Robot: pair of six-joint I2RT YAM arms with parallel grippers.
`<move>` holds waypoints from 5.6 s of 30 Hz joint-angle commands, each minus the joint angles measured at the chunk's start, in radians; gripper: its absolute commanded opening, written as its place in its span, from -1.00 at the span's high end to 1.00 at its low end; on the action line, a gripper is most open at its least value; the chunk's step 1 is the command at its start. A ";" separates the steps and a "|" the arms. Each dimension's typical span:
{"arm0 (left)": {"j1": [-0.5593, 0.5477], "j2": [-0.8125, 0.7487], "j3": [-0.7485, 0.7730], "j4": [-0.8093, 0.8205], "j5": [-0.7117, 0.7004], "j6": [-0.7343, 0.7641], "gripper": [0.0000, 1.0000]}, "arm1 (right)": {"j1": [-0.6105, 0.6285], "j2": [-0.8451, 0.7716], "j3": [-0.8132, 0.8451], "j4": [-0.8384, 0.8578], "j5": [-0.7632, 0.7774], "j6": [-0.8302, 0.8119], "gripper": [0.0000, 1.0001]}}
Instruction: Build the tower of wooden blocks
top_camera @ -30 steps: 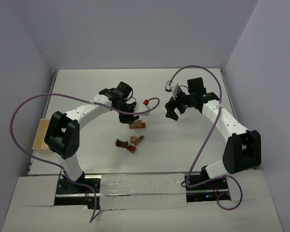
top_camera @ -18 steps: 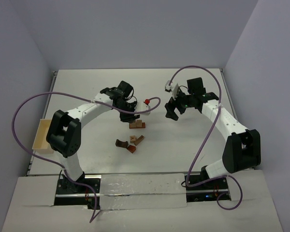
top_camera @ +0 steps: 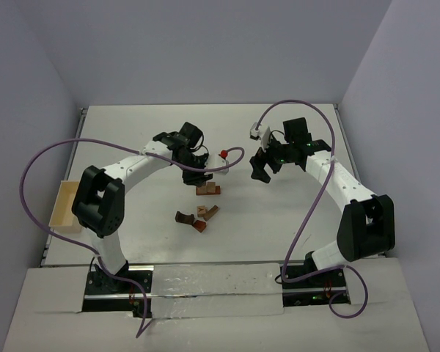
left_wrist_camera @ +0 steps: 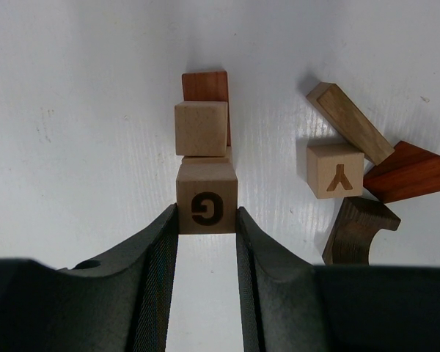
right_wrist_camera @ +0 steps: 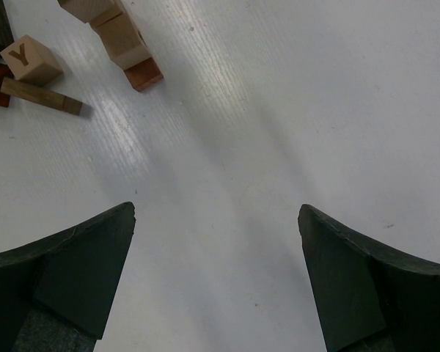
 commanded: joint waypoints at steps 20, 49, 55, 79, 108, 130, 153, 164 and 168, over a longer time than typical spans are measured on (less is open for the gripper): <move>0.001 0.036 0.062 -0.015 0.031 0.012 0.08 | -0.007 0.002 0.042 -0.005 -0.016 -0.011 -0.98; 0.341 -0.487 0.020 0.107 0.276 -0.428 -0.98 | 0.132 -0.197 -0.087 -0.003 -0.128 -0.007 -0.57; 0.576 -0.620 -0.131 0.165 0.492 -0.574 -0.99 | 0.330 -0.158 -0.073 -0.018 -0.129 -0.054 0.06; 0.663 -0.729 -0.284 0.292 0.539 -0.733 -0.99 | 0.677 0.322 0.213 -0.007 0.243 -0.167 0.21; 0.729 -0.672 -0.259 0.331 0.635 -0.796 -0.99 | 0.697 0.492 0.307 -0.062 0.236 -0.198 -0.11; 0.729 -0.665 -0.246 0.299 0.640 -0.756 -0.99 | 0.696 0.366 0.324 -0.142 0.210 -0.187 0.50; 0.729 -0.613 -0.213 0.339 0.564 -0.785 -0.98 | 0.441 0.343 0.433 -0.261 0.248 -0.234 0.62; 0.729 -0.603 -0.223 0.345 0.554 -0.787 -0.98 | 0.449 0.423 0.473 -0.224 0.248 -0.189 0.60; 0.729 -0.600 -0.221 0.342 0.553 -0.782 -0.98 | 0.456 0.433 0.473 -0.213 0.252 -0.183 0.60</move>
